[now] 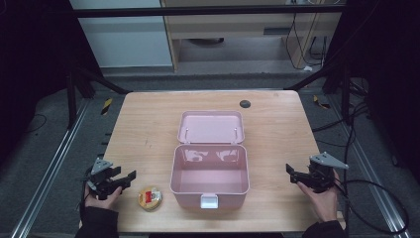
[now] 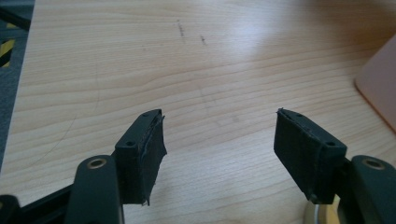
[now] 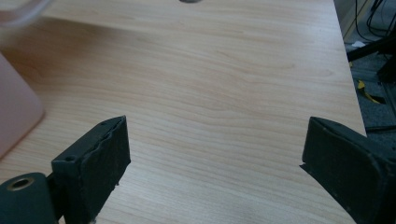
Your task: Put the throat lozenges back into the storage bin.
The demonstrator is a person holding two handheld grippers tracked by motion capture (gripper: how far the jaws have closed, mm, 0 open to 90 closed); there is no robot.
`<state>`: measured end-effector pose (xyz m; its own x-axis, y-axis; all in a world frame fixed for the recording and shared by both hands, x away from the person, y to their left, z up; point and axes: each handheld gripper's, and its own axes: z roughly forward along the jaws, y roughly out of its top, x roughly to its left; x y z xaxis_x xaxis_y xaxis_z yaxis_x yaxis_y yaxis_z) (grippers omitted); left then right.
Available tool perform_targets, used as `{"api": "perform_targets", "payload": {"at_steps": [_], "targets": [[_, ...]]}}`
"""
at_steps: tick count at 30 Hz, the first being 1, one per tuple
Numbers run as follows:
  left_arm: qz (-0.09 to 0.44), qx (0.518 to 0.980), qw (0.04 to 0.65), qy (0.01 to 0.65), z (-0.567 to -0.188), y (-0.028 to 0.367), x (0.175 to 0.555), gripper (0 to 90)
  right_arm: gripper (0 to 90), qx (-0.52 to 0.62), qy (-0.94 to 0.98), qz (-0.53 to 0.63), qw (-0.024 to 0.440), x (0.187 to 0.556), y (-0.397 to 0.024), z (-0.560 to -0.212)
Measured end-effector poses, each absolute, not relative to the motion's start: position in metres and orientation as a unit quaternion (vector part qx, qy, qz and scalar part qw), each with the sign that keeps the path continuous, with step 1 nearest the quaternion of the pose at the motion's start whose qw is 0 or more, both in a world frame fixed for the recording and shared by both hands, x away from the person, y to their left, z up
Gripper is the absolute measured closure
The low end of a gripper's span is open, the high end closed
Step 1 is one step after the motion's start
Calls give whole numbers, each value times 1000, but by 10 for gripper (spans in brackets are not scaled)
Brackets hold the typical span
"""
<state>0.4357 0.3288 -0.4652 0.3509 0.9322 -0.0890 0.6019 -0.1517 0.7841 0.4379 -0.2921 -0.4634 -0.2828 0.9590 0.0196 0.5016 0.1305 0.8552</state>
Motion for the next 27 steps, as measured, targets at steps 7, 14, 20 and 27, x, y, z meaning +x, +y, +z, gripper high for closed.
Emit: {"api": "perform_targets", "payload": {"at_steps": [7,14,20,27], "targets": [[196,756,394,485,-455,320,433,312,84,515,701,391,301,434,-286,-462],[172,793,388,437,-445,315,432,283,71,505,712,379,307,433,-284,-462],[157,810,393,407,-434,316,431,273,63,502,712,378,312,432,-285,-463],[134,838,381,366,-424,316,429,253,58,490,726,366,314,433,-283,-466]]}}
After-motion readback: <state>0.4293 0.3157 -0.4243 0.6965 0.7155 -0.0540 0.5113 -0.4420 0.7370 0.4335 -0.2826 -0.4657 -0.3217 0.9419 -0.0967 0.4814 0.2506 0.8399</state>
